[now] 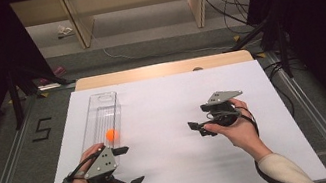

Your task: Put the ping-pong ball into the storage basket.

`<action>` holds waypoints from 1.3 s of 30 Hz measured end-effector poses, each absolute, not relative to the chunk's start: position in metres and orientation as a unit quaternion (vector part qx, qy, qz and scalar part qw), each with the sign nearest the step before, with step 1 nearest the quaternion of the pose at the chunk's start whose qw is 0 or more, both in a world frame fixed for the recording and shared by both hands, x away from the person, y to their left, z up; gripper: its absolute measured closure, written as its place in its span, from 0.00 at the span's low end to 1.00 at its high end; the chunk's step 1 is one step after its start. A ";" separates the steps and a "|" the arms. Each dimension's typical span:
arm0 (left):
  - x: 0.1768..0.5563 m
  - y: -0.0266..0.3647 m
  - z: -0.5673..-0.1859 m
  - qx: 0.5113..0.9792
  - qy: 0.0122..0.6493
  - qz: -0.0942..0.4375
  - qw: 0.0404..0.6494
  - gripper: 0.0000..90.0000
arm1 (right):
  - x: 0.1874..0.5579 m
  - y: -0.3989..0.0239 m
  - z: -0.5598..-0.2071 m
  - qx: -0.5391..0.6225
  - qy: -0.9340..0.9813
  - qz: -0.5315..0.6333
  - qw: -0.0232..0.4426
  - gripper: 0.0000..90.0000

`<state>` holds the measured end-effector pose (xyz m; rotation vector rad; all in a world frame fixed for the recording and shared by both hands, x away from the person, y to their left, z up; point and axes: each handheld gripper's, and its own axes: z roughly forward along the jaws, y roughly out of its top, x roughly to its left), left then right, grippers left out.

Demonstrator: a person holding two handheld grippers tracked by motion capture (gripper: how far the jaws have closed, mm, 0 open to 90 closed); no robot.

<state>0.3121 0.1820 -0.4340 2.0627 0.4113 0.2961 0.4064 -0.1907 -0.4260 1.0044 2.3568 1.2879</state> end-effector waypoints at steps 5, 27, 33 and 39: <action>0.312 0.182 -0.434 0.848 0.170 0.122 0.487 0.03 | 0.402 -0.200 -0.426 0.353 0.810 0.447 0.140 0.21; 0.312 0.183 -0.434 0.848 0.174 0.122 0.486 0.03 | 0.384 -0.232 -0.428 0.375 0.800 0.443 0.151 0.21; 0.313 0.183 -0.434 0.848 0.173 0.122 0.486 0.03 | 0.381 -0.237 -0.430 0.377 0.800 0.441 0.150 0.21; 0.313 0.183 -0.435 0.848 0.174 0.122 0.486 0.03 | 0.379 -0.241 -0.430 0.382 0.794 0.447 0.152 0.21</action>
